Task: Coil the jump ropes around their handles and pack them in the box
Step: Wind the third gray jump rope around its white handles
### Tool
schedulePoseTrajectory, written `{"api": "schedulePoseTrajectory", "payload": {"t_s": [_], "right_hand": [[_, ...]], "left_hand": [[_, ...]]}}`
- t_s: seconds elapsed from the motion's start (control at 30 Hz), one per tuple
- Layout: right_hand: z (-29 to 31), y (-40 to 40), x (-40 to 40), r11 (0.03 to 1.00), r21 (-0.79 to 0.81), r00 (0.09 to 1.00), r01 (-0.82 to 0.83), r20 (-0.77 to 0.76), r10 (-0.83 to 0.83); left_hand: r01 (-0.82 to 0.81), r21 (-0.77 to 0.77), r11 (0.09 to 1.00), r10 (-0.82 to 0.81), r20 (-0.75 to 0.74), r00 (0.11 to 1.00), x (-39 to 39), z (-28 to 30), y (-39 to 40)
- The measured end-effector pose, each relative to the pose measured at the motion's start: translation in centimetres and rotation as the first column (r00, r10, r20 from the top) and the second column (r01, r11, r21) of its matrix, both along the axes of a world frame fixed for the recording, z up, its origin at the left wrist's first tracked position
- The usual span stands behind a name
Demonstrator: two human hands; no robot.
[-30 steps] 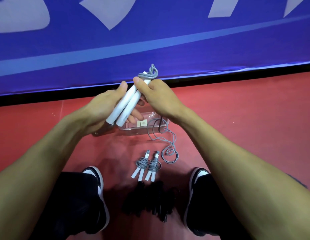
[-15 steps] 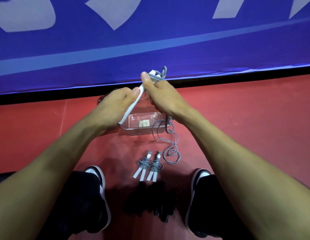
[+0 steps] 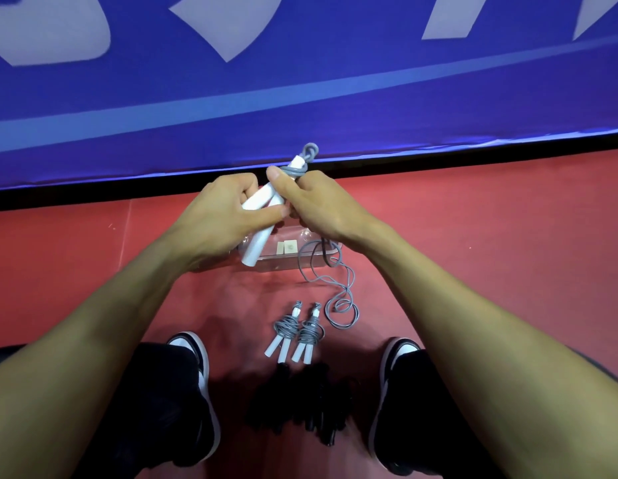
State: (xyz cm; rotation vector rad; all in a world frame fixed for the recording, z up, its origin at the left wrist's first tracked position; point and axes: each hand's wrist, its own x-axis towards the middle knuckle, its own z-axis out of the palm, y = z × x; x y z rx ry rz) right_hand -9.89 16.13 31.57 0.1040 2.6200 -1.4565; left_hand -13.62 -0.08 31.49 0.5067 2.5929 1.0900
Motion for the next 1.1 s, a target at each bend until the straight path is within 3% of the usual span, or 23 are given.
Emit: {"api": "schedulePoseTrajectory", "payload": {"t_s": [0.13,0.3,0.57,0.8,0.87,1.03,1.1], "right_hand": [[-0.2,0.0,0.0,0.997,0.077,1.0,0.01,-0.012,-0.009],[-0.2,0.3,-0.2,0.994,0.066,0.996,0.084,-0.024,-0.082],[-0.1,0.5,-0.4,0.992,0.074,0.995,0.099,-0.017,-0.098],[0.2,0.3,-0.2,0.992,0.11,0.998,0.065,-0.026,-0.063],[0.2,0.2,-0.2,0.993,0.102,0.998,0.056,-0.042,-0.052],[0.1,0.0,-0.1,0.996,0.087,0.998,0.027,-0.066,-0.021],[0.2,-0.2,-0.1,0.995,0.096,0.997,-0.005,-0.076,0.012]], "left_hand": [[0.096,0.051,0.994,-0.099,0.07,0.993,0.5,-0.1,0.1],[0.029,0.022,0.999,-0.028,-0.021,0.999,0.4,-0.9,0.7],[-0.051,0.227,0.972,0.006,0.192,0.981,0.3,-0.8,1.2],[-0.012,0.37,0.929,-0.079,0.232,0.97,-0.1,-0.8,0.2],[-0.025,0.348,0.937,-0.052,0.211,0.976,-0.1,-0.6,0.1],[-0.014,0.084,0.996,0.017,-0.042,0.999,0.7,-0.1,0.3],[0.003,0.056,0.998,-0.001,-0.023,1.0,0.8,0.1,0.4]]}}
